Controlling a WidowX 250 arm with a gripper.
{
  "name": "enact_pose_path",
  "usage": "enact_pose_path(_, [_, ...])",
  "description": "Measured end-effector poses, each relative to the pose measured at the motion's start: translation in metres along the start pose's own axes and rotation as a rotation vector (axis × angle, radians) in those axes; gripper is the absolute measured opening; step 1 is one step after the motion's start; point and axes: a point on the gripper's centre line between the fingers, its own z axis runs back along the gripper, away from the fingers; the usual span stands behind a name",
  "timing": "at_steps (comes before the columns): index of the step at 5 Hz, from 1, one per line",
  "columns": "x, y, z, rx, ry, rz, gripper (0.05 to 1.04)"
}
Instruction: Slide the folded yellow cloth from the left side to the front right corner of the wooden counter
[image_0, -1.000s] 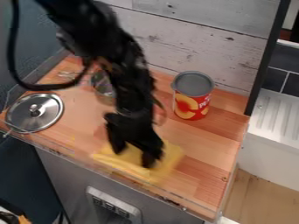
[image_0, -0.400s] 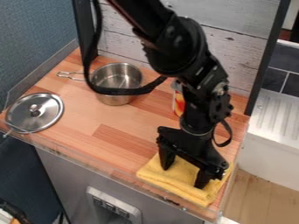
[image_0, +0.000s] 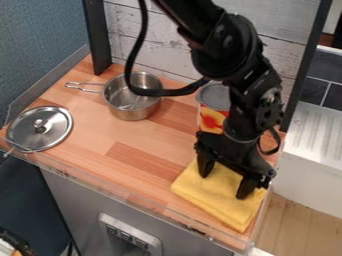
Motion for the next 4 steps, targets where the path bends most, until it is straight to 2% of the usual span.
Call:
enact_pose_path(1, [0.005,0.002,0.0,0.01,0.002,0.017,0.999])
enact_pose_path(2, [0.001,0.004,0.003,-0.013,0.031,0.034,1.0])
enact_pose_path(4, [0.003,0.02,0.069,-0.11,-0.018,0.033,1.0])
